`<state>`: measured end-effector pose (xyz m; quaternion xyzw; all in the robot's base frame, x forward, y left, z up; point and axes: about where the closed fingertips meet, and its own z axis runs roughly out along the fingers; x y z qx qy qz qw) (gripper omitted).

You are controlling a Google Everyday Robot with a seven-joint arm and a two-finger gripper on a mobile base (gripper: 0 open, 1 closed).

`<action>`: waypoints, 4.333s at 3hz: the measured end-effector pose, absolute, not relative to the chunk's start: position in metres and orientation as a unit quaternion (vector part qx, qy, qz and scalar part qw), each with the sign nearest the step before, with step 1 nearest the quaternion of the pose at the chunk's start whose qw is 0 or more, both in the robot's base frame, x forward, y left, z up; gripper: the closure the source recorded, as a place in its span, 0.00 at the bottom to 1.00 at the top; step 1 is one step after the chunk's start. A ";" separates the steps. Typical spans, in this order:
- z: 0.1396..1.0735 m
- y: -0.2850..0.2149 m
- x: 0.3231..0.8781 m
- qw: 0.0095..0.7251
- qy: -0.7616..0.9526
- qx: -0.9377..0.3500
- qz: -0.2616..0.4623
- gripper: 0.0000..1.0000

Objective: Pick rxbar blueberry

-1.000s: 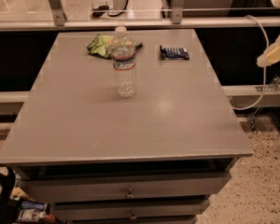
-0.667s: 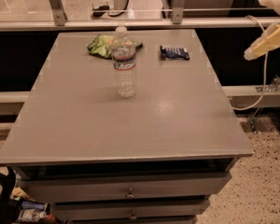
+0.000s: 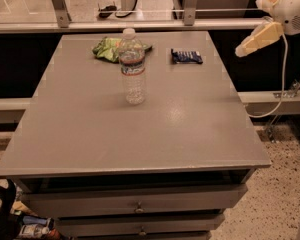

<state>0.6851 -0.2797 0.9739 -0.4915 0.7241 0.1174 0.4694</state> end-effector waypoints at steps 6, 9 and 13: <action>0.864 -0.183 0.772 0.415 0.738 -0.483 0.226 0.00; 0.839 -0.173 0.778 0.398 0.747 -0.462 0.265 0.15; 0.834 -0.172 0.781 0.387 0.756 -0.453 0.270 1.00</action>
Offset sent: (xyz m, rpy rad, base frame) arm 0.0761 0.0377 -0.0605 0.0587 0.1026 -0.0113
